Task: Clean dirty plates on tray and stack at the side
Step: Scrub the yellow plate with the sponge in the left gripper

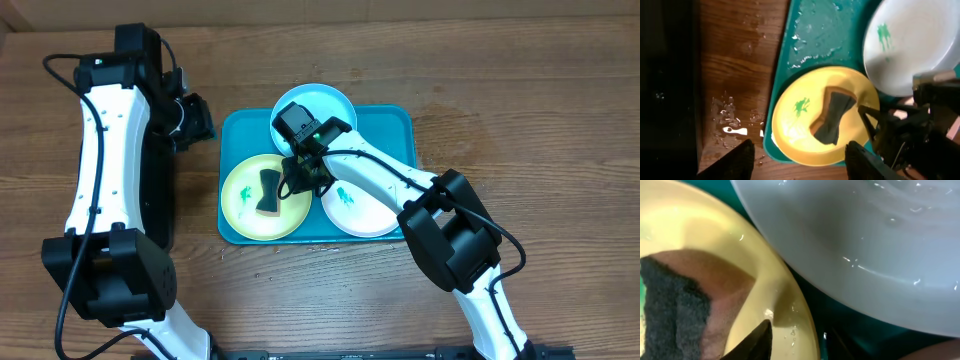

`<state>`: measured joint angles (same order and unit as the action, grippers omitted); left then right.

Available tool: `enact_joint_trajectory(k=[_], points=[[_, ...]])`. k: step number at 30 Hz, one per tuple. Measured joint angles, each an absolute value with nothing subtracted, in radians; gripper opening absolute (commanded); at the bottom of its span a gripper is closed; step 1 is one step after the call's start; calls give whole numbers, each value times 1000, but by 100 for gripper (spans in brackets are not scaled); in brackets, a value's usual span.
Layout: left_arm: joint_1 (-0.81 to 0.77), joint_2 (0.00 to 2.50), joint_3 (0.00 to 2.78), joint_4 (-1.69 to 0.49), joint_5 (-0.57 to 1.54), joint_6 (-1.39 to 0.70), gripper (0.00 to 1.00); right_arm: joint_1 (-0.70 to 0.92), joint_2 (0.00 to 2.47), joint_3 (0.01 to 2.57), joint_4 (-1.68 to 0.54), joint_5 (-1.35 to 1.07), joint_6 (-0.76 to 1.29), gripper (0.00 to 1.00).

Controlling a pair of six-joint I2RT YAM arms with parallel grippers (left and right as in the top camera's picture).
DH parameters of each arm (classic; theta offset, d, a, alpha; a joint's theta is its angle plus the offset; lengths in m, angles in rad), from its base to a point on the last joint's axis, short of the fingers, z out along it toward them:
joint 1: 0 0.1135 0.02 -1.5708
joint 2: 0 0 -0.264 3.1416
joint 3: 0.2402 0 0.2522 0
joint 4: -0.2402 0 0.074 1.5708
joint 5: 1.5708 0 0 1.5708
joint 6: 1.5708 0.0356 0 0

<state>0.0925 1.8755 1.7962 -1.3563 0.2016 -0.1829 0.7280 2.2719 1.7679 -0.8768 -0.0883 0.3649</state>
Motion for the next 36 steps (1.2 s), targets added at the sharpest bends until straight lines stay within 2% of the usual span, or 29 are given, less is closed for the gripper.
enact_joint_trajectory(k=[7, 12, 20, 23, 28, 36], points=[[26, 1876, 1574, -1164, 311, -131, 62, 728, 2274, 1768, -876, -89, 366, 28], [-20, 1877, 1407, -1019, 368, -114, 57, 728, 2274, 1768, -875, -89, 366, 28], [-60, 1880, 1272, -838, 413, -104, 58, 728, 2274, 1768, -876, -89, 366, 27], [-60, 1886, 1231, -813, 416, -105, 57, 728, 2274, 1768, -876, -89, 366, 28], [-60, 1895, 1221, -814, 416, -105, 48, 728, 2274, 1768, -876, -89, 366, 28], [-60, 1895, 1207, -804, 416, -105, 52, 728, 2274, 1768, -877, -89, 366, 28]])
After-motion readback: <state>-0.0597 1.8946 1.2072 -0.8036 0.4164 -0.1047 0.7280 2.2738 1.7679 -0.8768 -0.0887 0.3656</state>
